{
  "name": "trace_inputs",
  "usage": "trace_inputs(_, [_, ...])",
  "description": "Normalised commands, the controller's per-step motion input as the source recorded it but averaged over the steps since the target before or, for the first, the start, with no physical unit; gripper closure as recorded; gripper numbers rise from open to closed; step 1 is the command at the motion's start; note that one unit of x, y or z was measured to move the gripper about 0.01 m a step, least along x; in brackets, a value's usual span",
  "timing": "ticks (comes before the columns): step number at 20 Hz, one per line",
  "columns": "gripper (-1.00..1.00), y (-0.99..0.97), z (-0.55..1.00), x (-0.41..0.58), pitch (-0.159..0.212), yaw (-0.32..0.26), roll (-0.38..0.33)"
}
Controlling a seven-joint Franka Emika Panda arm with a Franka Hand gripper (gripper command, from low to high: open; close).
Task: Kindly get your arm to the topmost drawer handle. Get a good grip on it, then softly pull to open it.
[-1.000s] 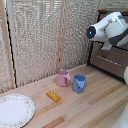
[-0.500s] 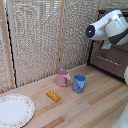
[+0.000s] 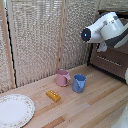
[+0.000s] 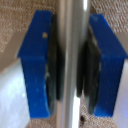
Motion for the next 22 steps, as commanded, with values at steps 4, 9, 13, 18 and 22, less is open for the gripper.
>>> trace_inputs(4, [1.00,0.96,-0.25,0.161,0.050,-0.012,0.014])
trace_inputs(9, [1.00,1.00,-0.22,-0.003,0.018,0.001,0.000])
trace_inputs(13, [1.00,0.84,-0.02,0.033,0.004,0.014,-0.023])
trace_inputs(18, [-1.00,0.29,-0.04,0.233,-0.006,-0.027,-0.017])
trace_inputs(22, [-1.00,0.20,-0.01,0.036,-0.003,-0.002,0.001])
